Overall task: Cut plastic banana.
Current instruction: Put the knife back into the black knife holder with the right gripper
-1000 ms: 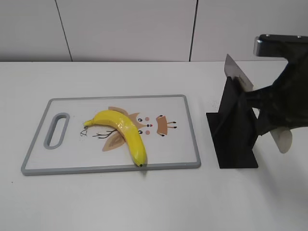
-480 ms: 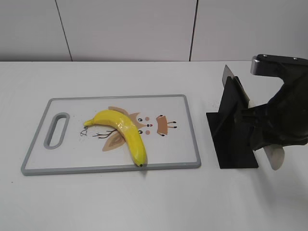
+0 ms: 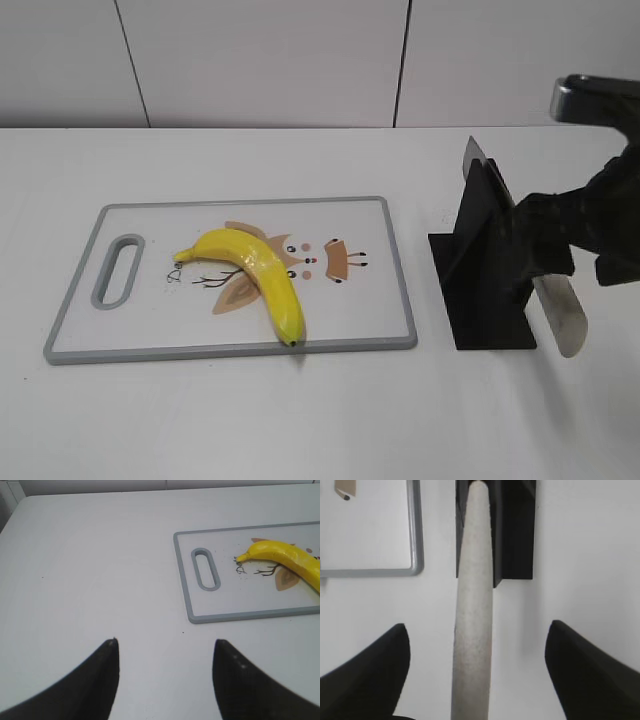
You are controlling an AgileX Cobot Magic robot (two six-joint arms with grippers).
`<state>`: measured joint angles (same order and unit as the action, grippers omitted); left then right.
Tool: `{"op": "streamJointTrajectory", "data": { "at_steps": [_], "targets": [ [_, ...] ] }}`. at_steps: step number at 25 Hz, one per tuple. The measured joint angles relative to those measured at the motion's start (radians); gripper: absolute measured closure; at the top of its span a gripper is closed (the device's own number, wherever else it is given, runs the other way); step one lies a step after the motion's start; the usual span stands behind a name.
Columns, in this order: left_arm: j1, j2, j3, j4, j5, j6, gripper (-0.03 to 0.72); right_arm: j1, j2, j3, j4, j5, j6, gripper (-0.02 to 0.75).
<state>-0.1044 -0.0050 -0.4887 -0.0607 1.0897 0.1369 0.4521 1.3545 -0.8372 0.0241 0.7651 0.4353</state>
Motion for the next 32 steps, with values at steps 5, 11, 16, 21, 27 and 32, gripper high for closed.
{"op": "streamJointTrajectory", "data": {
  "at_steps": [5,11,16,21,27,32],
  "targets": [
    [0.0,0.0,0.0,0.0,0.0,0.0,0.136,0.0,-0.151,0.0,-0.013,0.009,-0.131,0.09],
    [0.0,0.0,0.0,0.0,0.0,0.0,0.136,0.0,-0.367,0.055,-0.016,0.033,-0.316,0.093],
    [0.0,0.0,0.0,0.0,0.0,0.0,0.136,0.0,-0.589,0.213,-0.017,0.056,-0.346,0.104],
    [0.0,0.0,0.0,0.0,-0.001,0.0,0.136,0.0,-0.859,0.309,-0.018,0.107,-0.37,0.123],
    [0.0,0.0,0.0,0.0,-0.001,0.0,0.136,0.0,-1.112,0.312,-0.018,0.116,-0.373,0.159],
    [0.0,0.0,0.0,0.0,-0.001,0.0,0.136,0.0,-1.222,0.308,-0.018,0.205,-0.374,0.16]
  ]
}}
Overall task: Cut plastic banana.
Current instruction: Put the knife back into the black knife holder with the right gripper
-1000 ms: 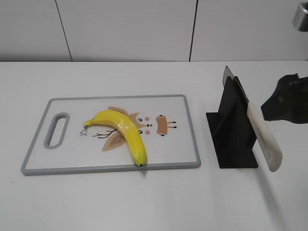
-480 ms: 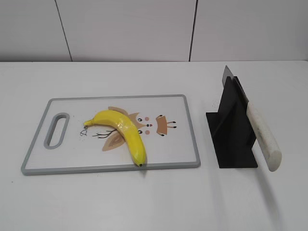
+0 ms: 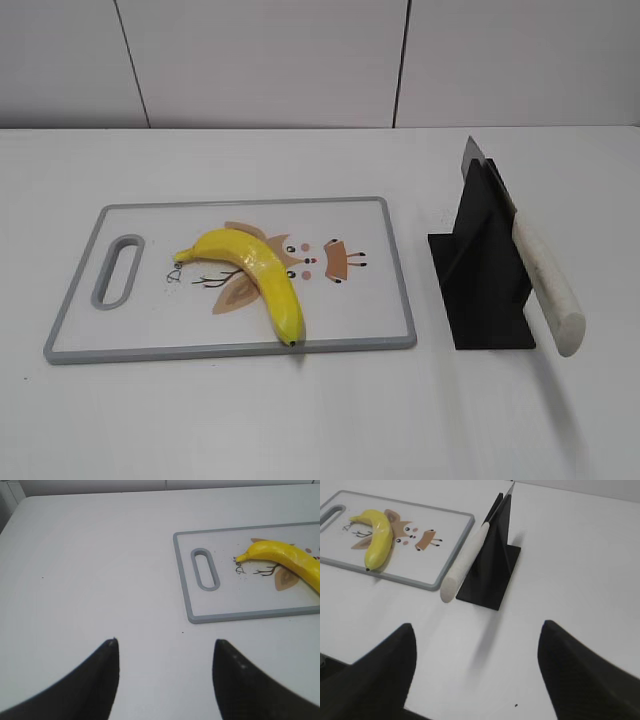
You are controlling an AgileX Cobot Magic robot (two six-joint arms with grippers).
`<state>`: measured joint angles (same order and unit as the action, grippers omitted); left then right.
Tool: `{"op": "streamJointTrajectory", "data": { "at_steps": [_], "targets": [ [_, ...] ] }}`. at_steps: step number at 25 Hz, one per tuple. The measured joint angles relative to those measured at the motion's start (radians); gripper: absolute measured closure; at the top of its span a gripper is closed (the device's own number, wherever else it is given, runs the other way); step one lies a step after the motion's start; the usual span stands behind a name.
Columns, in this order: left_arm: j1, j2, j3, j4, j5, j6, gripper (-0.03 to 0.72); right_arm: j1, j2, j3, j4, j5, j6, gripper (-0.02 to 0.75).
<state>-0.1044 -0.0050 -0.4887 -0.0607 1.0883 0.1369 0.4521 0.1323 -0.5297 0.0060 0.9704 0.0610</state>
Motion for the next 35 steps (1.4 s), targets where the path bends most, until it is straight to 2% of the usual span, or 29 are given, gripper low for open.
{"op": "streamJointTrajectory", "data": {
  "at_steps": [6,18,23,32,35],
  "targets": [
    [0.0,0.0,0.0,0.0,0.0,0.0,0.136,0.0,-0.028,0.024,0.023,0.06,-0.021,0.162],
    [0.0,0.0,0.0,0.001,0.0,0.0,0.136,-0.019,-0.099,0.024,0.029,0.065,-0.026,0.162],
    [0.0,0.0,0.0,0.002,0.0,0.0,0.136,-0.102,-0.138,0.024,0.034,0.066,-0.026,0.162],
    [0.0,0.0,0.0,0.002,0.0,-0.002,0.136,-0.333,-0.138,0.024,0.068,0.066,-0.026,0.163],
    [0.0,0.0,0.0,0.002,0.0,-0.002,0.136,-0.367,-0.138,0.024,0.07,0.066,-0.026,0.163]
  ]
}}
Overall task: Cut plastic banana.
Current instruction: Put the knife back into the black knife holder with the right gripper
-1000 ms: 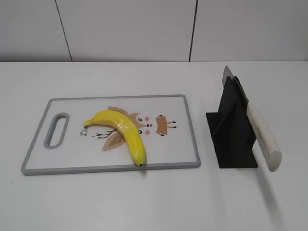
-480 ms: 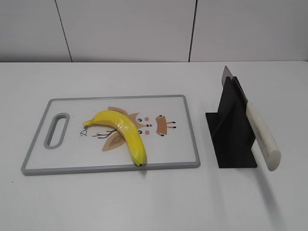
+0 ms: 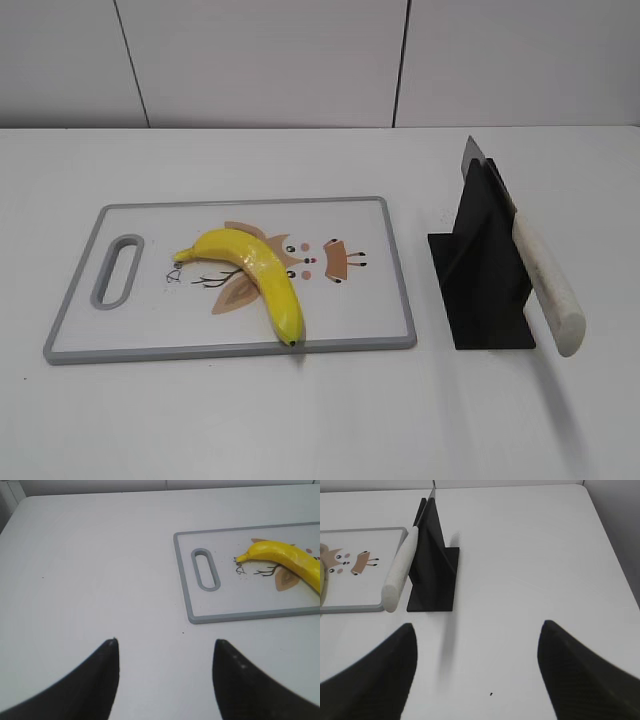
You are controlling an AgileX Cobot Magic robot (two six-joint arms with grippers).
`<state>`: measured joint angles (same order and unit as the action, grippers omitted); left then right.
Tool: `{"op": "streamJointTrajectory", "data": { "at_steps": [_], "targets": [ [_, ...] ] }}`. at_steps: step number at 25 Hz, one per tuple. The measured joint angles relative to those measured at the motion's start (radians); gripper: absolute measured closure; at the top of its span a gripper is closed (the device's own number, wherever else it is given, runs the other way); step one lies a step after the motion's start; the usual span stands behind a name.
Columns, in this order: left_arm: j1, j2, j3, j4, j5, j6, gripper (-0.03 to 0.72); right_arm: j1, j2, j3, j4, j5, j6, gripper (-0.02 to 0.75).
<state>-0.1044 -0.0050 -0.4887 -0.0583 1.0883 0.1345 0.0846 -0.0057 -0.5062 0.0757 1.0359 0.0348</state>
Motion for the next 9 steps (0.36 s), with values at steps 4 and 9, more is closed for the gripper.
{"op": "streamJointTrajectory", "data": {
  "at_steps": [4,9],
  "targets": [
    [0.0,0.0,0.0,0.0,0.0,0.0,0.136,-0.007,0.0,0.0,0.002,0.0,0.0,0.163],
    [0.0,0.0,0.0,0.0,0.0,0.0,0.136,-0.008,0.0,0.0,0.002,0.0,0.0,0.163]
  ]
}}
